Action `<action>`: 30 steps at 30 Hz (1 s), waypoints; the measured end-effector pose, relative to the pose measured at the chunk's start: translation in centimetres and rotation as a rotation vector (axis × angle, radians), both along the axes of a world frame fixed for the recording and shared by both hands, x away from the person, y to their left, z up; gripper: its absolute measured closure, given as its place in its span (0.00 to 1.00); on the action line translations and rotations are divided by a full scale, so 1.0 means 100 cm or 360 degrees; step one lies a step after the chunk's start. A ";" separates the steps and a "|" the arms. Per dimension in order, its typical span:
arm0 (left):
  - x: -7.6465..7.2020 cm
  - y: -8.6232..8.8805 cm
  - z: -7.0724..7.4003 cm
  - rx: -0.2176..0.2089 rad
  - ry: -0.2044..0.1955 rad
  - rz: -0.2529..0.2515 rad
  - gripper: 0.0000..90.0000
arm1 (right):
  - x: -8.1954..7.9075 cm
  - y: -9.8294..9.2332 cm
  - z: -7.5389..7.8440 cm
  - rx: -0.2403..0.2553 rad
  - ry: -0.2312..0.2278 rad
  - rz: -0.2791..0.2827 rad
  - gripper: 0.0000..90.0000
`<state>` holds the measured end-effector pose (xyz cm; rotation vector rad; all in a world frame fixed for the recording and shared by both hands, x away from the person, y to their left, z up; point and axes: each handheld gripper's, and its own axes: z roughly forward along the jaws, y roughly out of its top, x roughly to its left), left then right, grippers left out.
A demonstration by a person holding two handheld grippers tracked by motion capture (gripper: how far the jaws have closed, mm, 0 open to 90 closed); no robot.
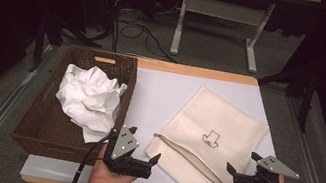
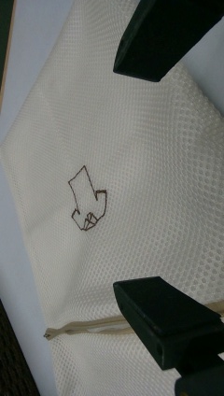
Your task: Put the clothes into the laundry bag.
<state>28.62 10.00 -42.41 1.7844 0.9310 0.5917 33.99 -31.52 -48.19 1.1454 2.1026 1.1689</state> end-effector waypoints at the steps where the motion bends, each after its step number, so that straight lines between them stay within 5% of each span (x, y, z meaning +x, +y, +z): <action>1: 0.000 0.003 0.001 0.0000 0.0000 0.0011 0.00 | 0.000 0.000 -0.001 0.0005 0.0014 -0.0010 0.01; 17: 0.007 0.080 0.019 -0.0029 -0.0039 0.0337 0.00 | 0.003 -0.004 -0.003 0.0048 0.0044 -0.0032 0.02; 30: 0.006 0.148 0.019 -0.0127 -0.0024 0.0613 0.01 | 0.004 -0.008 -0.005 0.0067 0.0063 -0.0040 0.02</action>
